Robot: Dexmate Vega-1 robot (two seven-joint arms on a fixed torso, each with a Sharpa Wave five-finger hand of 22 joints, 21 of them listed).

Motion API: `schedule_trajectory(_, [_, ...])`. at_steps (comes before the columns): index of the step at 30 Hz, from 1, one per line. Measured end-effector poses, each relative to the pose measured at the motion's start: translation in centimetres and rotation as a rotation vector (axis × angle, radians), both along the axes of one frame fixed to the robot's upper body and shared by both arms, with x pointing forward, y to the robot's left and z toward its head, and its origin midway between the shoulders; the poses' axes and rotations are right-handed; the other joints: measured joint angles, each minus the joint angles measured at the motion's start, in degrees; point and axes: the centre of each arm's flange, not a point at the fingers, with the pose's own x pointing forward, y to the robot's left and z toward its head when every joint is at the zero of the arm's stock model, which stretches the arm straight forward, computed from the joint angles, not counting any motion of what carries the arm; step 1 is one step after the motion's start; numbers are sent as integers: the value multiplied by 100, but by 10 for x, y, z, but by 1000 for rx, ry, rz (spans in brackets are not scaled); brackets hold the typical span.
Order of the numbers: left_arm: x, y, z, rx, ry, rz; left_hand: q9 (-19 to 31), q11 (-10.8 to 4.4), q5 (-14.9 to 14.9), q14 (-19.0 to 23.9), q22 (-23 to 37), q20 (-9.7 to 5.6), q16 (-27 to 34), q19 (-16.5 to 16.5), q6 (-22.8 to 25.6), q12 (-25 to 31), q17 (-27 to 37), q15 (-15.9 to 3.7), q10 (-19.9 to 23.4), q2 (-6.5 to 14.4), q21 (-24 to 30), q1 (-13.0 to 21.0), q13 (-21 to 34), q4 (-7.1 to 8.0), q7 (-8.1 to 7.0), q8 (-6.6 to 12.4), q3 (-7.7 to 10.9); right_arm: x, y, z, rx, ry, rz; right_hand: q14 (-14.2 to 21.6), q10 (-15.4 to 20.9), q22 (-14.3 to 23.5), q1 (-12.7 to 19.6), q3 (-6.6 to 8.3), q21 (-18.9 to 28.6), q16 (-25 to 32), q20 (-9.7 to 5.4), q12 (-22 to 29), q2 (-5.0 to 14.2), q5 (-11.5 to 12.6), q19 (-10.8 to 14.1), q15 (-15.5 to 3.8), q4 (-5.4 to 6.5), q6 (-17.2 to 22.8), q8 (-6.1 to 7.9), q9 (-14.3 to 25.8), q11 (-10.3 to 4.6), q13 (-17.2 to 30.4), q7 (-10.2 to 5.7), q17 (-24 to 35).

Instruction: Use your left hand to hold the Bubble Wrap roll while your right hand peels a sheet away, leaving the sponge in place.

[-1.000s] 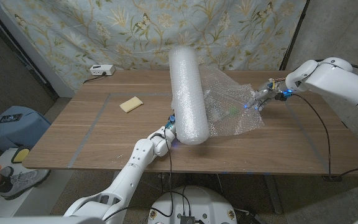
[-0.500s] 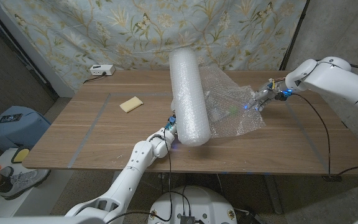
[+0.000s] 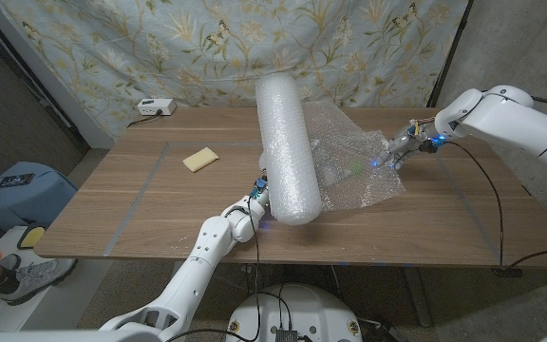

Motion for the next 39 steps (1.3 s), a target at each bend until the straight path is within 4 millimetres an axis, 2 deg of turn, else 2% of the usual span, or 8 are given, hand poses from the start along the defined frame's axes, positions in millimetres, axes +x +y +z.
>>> schedule_trajectory(34, [-6,21,-4,-12,13,26,-1,0,0,0,-5,0,0,0,0,0,0,0,0,24,-2,-24,0,24,0,0,24,4,1,9,-21,14,-19,54,22,1,0,0,153,0,61,-46,0,0,-103,8,0,19,-24,27,-22,40,-19,33])
schedule_trajectory(39, [-6,22,-5,-13,14,27,-1,0,0,0,-8,0,0,-1,0,0,0,0,0,24,-3,-24,0,9,0,0,39,3,-1,9,-22,15,-25,54,22,1,0,0,198,-48,61,-68,0,0,-103,8,0,23,-63,26,-22,41,-15,33])
